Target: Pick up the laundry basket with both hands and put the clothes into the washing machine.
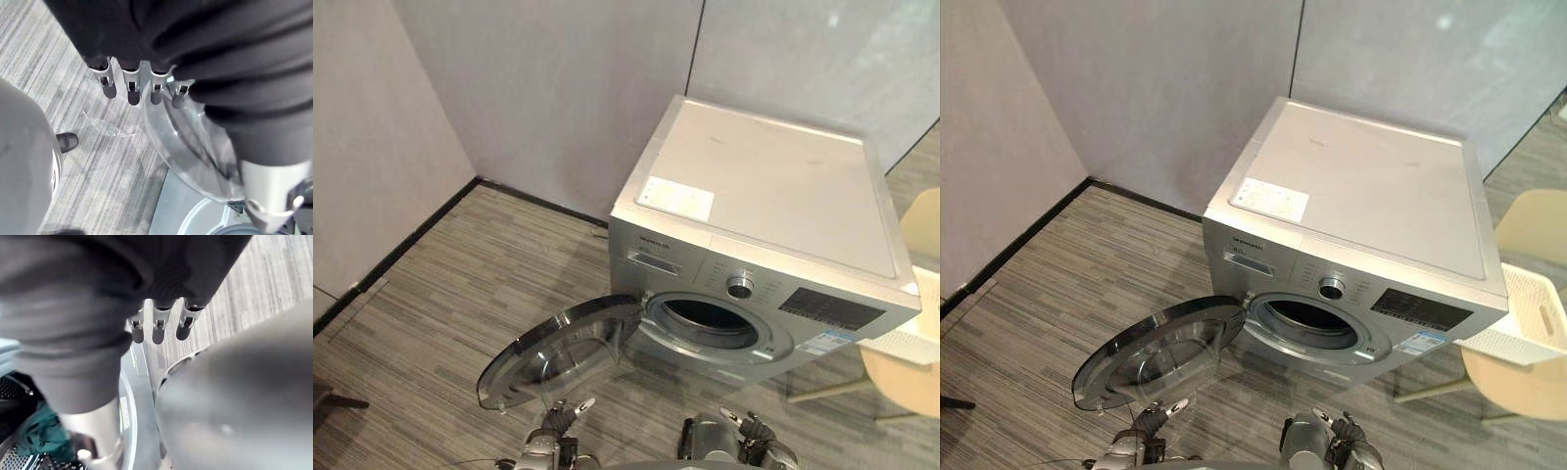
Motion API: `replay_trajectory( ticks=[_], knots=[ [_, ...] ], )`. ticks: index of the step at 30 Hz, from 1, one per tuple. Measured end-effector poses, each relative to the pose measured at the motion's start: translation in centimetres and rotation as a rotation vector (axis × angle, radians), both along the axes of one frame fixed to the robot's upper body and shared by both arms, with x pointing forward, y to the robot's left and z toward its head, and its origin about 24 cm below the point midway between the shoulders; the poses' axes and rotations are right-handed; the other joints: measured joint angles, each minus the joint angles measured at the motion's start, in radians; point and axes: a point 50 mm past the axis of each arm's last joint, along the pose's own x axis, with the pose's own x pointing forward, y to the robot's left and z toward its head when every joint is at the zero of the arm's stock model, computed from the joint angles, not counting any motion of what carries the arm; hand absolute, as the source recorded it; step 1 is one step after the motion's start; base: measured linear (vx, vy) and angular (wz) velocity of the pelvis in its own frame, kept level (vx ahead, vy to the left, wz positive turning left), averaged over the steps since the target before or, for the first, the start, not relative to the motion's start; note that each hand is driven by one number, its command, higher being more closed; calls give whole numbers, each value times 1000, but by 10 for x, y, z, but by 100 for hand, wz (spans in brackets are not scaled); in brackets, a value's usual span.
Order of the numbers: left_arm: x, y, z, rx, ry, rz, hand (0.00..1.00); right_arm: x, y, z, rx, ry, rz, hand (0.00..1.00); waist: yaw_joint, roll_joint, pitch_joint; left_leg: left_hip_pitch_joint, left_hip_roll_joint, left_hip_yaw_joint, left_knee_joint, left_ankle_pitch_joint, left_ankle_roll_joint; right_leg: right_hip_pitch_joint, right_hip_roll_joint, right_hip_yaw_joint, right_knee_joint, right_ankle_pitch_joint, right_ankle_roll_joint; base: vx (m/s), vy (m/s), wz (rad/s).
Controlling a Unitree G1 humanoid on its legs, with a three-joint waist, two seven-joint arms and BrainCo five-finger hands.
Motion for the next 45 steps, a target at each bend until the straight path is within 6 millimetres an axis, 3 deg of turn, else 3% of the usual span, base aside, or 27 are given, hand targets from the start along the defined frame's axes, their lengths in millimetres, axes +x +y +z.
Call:
replay_trajectory(
  ticks=[1,2,4,7,10,12,13,15,17,18,20,21,22,23,24,25,26,27,29,33,34,37,40,43,45],
  knots=[
    [-2,4,0,6,3,16,0,-3,3,-1,9,10,1,0,-1,-15,-8,0,-14,-10,-4,13,-2,43,-9,16,-30,12,29,-7,-168,26],
    [-2,8,0,11,7,27,0,-3,5,-2,20,18,4,0,-2,-26,-17,-7,-31,-23,-24,42,-14,84,7,11,-112,-49,79,-26,-149,22],
    [-7,-2,-2,-17,17,37,0,-4,-1,-1,5,18,24,0,2,17,-28,-13,-15,-26,-82,85,-20,140,47,14,-271,-93,58,-45,-104,-3],
    [-5,-2,-1,-42,-4,94,0,-3,-1,-2,-8,33,71,0,41,25,-40,-44,-12,7,-94,111,-25,227,72,14,-529,-144,48,-133,-160,-43],
    [1,4,3,-47,-49,185,0,12,13,0,-7,11,184,0,49,-11,-48,-117,-20,26,-97,148,-30,243,76,11,-722,-145,45,-182,-107,-22],
    [8,0,6,-71,-81,201,0,13,13,0,-14,10,204,0,45,-12,-41,-159,-9,0,-68,160,-31,242,95,-10,-753,-126,28,-180,-79,31],
    [16,-5,9,-82,-117,172,0,9,12,-1,-18,21,205,0,45,-11,-36,-186,-1,-30,-16,157,-30,260,100,-36,-754,-124,24,-179,-59,71],
    [30,-16,20,-101,-200,114,0,14,5,2,-45,10,214,0,49,16,-8,-230,22,-71,90,123,-35,277,117,-71,-750,-123,21,-256,-44,58],
    [51,-28,42,-128,-351,66,0,36,-5,10,-97,-40,223,0,54,55,12,-270,31,-122,116,141,-64,258,124,-94,-739,-108,-3,-243,-27,30],
    [56,-30,49,-133,-391,54,0,39,-8,11,-105,-48,216,0,52,59,15,-277,24,-134,119,144,-71,251,118,-101,-739,-105,-7,-178,23,16],
    [68,-36,74,-163,-532,54,0,49,-12,16,-122,-78,179,0,65,66,27,-312,24,-129,382,26,-7,243,93,-95,-733,-83,3,-196,93,-4],
    [73,-36,92,-167,-627,56,0,47,-13,16,-126,-84,178,0,68,73,23,-293,27,-134,436,-13,-12,245,90,-87,-745,-70,12,-175,122,-7],
    [76,-35,101,-168,-674,56,0,46,-13,16,-127,-84,182,0,69,83,17,-281,32,-138,420,-35,-19,243,94,-84,-753,-63,14,-142,160,-8],
    [82,-35,115,-177,-749,62,0,44,-12,15,-128,-75,190,0,72,113,-2,-258,33,-137,341,-77,-6,242,104,-81,-777,-48,33,-83,188,-4],
    [87,-36,124,-194,-794,65,0,43,-8,14,-121,-66,207,0,73,101,-6,-243,10,-127,262,-84,-7,241,102,-67,-812,-23,39,-67,189,-4],
    [89,-34,128,-191,-813,67,0,43,-2,13,-112,-61,229,0,73,96,-9,-236,-6,-123,221,-67,-7,241,95,-65,-826,-20,36,-21,157,5],
    [89,-31,133,-188,-837,62,0,39,8,10,-92,-53,249,0,70,66,-27,-213,-41,-122,148,-39,-10,243,77,-60,-844,-20,35,10,91,21],
    [91,-34,140,-196,-867,54,0,35,12,8,-80,-43,247,0,66,60,-34,-204,-69,-132,95,-9,-8,242,63,-56,-857,-13,29,18,72,36],
    [94,-42,151,-220,-914,15,0,29,12,6,-81,-33,256,0,42,64,-45,-200,-101,-159,40,41,6,243,45,-74,-857,2,26,3,33,62],
    [98,-48,169,-232,-990,-20,0,21,6,5,-98,-14,255,0,46,82,-56,-136,-122,-175,-90,118,8,259,31,-100,-875,3,28,55,-2,22],
    [99,-45,174,-209,-1018,-26,0,19,6,5,-101,-12,267,0,45,82,-64,-104,-120,-165,-162,154,12,256,35,-100,-884,4,30,77,-47,-9],
    [102,-34,179,-130,-1050,-31,0,16,5,4,-104,-10,266,0,35,81,-76,-99,-114,-154,-212,175,13,238,44,-95,-901,14,46,79,-45,-13],
    [111,3,185,47,-1070,37,0,16,5,4,-101,-11,268,0,21,60,-71,-125,-103,-114,-212,176,15,202,54,-62,-914,22,51,63,-25,-34],
    [138,48,194,191,-1072,145,0,19,5,5,-95,-24,274,0,21,27,-51,-169,-87,-66,-212,176,15,148,71,-23,-943,58,46,43,-25,-50],
    [160,89,210,302,-1061,243,0,24,4,7,-94,-47,269,0,17,-2,-34,-208,-71,-31,-211,177,14,101,90,-2,-972,108,41,18,-16,-52]
  ],
)
